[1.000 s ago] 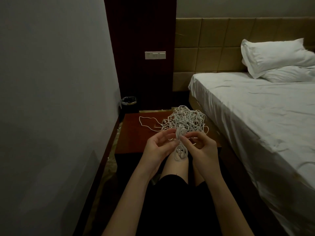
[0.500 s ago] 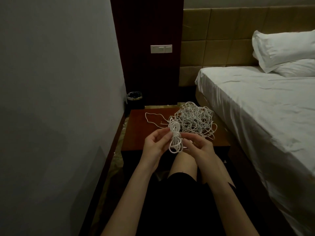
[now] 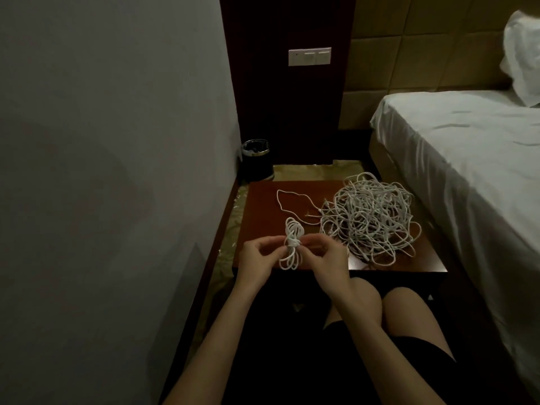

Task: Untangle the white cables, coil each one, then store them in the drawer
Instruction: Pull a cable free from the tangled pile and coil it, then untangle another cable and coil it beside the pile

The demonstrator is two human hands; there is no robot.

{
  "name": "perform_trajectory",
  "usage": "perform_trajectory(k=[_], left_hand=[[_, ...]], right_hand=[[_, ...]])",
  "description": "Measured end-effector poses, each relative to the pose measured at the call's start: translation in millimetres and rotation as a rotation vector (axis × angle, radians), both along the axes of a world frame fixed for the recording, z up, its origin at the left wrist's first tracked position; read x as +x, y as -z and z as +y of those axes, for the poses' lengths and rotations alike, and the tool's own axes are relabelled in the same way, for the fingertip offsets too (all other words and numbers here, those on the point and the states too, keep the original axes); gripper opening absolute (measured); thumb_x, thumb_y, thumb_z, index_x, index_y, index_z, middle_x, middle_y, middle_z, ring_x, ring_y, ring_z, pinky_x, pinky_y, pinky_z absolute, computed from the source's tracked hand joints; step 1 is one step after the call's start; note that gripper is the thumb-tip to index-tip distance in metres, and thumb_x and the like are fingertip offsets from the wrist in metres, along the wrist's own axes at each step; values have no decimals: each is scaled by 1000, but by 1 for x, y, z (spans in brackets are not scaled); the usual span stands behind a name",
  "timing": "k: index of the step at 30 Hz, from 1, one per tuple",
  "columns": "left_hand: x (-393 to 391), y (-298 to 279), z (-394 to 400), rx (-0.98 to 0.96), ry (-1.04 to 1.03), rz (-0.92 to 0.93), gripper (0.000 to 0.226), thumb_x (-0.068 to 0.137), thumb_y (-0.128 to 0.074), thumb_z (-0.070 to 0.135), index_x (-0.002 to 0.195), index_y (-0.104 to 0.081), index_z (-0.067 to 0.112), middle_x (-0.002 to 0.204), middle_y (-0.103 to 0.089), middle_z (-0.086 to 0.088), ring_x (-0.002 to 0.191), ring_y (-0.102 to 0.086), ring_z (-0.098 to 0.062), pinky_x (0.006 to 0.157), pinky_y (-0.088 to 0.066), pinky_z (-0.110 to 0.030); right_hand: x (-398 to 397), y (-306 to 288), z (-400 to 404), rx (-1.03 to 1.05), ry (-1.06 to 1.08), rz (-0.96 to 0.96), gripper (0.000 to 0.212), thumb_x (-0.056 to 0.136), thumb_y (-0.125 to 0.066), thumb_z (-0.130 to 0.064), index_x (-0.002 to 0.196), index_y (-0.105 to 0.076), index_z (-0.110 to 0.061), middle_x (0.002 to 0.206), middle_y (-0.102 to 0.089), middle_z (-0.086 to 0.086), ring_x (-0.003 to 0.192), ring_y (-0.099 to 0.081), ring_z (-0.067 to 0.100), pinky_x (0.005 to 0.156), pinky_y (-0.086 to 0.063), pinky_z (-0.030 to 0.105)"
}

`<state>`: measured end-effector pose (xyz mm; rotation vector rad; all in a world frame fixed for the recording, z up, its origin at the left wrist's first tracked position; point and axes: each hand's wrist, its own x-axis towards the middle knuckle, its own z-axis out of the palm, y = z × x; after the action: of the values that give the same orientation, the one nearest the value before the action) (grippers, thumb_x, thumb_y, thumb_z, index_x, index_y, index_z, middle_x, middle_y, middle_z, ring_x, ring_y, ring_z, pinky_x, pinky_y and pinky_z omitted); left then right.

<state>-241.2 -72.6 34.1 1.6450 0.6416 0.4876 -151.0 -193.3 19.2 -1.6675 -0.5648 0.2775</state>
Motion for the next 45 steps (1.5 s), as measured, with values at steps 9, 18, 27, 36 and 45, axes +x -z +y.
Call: perform_trajectory(k=[9, 18, 27, 36, 45], left_hand=[[57, 34, 72, -60, -127, 145, 25, 93, -60, 5, 117, -67, 7, 109, -69, -6, 99, -67, -15, 82, -55, -23], [93, 77, 110, -201, -146, 317, 29, 96, -45, -2, 119, -63, 0, 115, -67, -18, 105, -66, -26, 97, -52, -42], [91, 76, 118, -126, -190, 391, 29, 98, -49, 6, 124, -62, 6, 123, -64, -12, 112, -61, -20, 98, -49, -35], [119, 33, 80, 86, -89, 313, 32, 98, -52, 8, 127, -60, 18, 119, -61, 6, 71, -56, 7, 58, -48, -6], [166, 47, -3, 240, 207, 396, 32, 86, -72, 19, 117, -68, 12, 116, -69, -4, 101, -61, -8, 79, -41, -12]], right_hand=[[53, 39, 82, -130, -57, 105, 18, 87, -68, -14, 103, -73, -19, 95, -73, -6, 90, -67, 4, 77, -52, 18], [79, 75, 115, -262, -142, 207, 28, 96, -51, -6, 117, -68, -12, 106, -68, -4, 100, -61, 6, 76, -44, 9], [92, 74, 112, -377, -214, 227, 31, 98, -52, -14, 128, -61, -11, 127, -62, 3, 114, -57, 13, 89, -43, 22], [145, 26, 42, -352, -30, 43, 15, 95, -58, -11, 99, -71, -14, 96, -69, 1, 83, -67, 19, 68, -52, 31], [167, 22, -23, -411, 98, 12, 14, 92, -60, -10, 97, -73, -10, 91, -69, 3, 87, -64, 20, 74, -45, 29]])
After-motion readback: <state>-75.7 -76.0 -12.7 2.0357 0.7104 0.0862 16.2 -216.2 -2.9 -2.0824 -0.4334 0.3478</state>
